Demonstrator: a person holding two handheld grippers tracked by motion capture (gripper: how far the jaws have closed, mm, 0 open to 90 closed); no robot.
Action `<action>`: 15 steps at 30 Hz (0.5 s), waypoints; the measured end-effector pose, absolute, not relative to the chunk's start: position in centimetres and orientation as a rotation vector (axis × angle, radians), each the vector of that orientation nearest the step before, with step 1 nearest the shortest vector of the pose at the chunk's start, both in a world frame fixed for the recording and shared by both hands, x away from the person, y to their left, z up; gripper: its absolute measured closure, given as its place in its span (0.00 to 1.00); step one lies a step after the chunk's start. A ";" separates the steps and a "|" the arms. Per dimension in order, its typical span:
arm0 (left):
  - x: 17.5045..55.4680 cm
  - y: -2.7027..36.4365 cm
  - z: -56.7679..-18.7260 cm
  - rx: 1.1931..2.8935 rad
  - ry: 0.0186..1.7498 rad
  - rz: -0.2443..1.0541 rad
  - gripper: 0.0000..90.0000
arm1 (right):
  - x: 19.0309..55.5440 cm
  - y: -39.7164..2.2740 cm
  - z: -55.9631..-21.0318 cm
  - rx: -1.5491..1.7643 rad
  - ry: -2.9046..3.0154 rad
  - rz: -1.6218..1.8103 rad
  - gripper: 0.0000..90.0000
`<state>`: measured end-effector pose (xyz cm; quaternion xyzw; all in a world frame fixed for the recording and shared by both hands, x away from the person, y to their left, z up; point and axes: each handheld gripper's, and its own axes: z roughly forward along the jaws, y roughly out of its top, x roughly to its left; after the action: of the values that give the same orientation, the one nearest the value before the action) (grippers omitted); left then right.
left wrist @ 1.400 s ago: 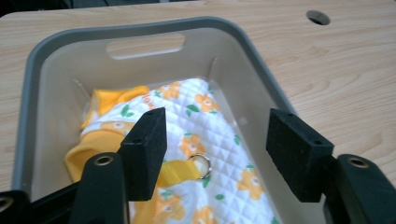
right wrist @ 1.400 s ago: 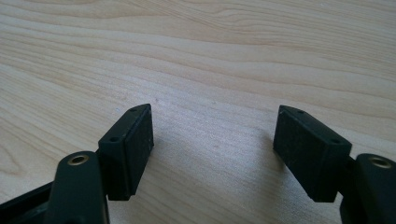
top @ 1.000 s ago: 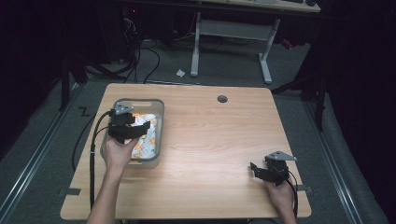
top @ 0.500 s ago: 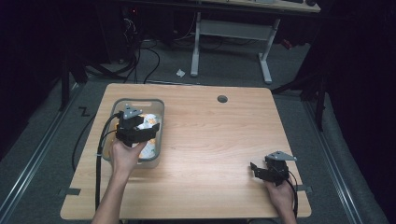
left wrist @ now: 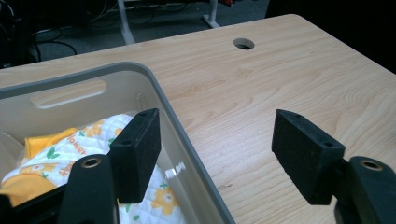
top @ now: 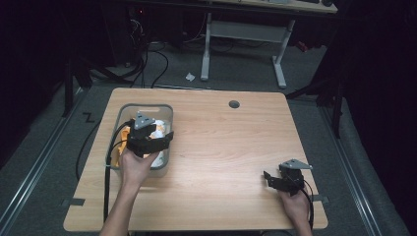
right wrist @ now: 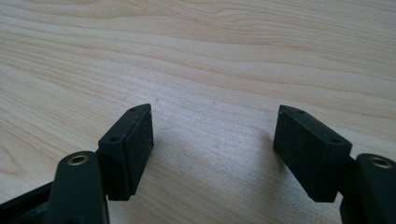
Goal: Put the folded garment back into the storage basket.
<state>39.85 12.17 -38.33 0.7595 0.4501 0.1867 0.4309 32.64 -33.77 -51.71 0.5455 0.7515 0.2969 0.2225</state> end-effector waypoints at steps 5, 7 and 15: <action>39.6 11.7 -38.3 1.888 1.115 0.449 0.37 | 32.6 -33.8 -51.7 1.507 2.076 0.820 0.32; 39.5 11.5 -38.3 1.888 1.109 0.448 0.36 | 32.6 -33.8 -51.7 1.508 2.075 0.821 0.32; 38.8 10.8 -38.2 1.871 1.099 0.464 0.34 | 32.6 -33.8 -51.7 1.507 2.075 0.821 0.32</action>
<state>38.80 10.76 -38.18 0.7551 0.4436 0.1873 0.4449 32.64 -33.76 -51.71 0.5456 0.7514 0.2971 0.2225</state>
